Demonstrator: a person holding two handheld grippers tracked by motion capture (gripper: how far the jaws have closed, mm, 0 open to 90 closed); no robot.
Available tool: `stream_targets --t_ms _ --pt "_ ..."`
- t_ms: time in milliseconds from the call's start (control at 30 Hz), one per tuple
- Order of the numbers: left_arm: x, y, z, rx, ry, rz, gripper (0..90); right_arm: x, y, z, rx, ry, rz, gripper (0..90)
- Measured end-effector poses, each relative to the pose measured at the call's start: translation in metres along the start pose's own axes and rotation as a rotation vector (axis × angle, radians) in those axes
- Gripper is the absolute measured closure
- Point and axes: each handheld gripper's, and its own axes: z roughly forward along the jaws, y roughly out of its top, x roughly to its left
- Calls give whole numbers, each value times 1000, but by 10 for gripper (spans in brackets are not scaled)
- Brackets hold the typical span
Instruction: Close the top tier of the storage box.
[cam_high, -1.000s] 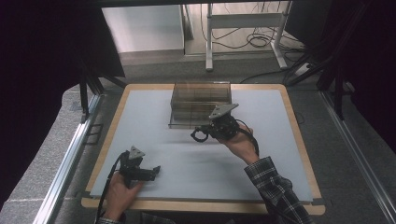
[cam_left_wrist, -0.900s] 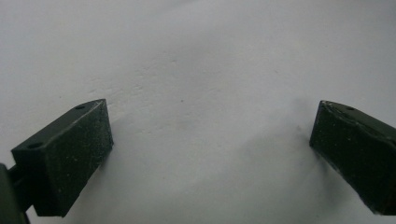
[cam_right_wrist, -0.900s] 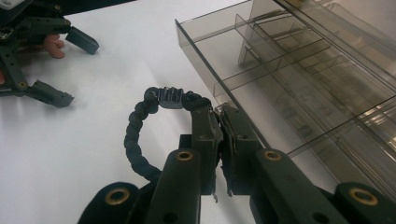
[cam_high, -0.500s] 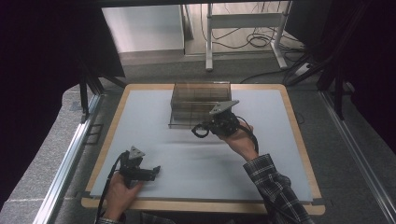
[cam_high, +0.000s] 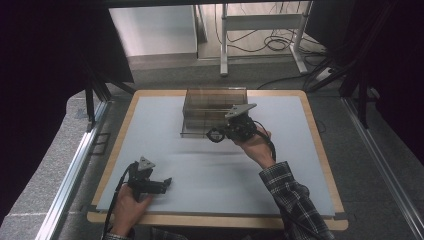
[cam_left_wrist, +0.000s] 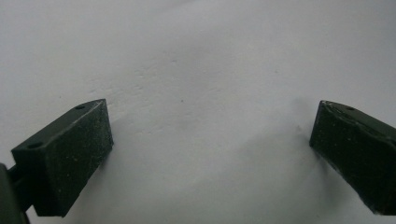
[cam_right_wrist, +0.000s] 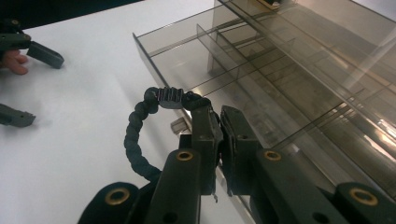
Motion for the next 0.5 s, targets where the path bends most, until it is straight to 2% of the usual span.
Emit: stream_targets --t_ms 500 --pt "0 0 0 0 0 0 0 -9 5 8 0 -38 18 843"
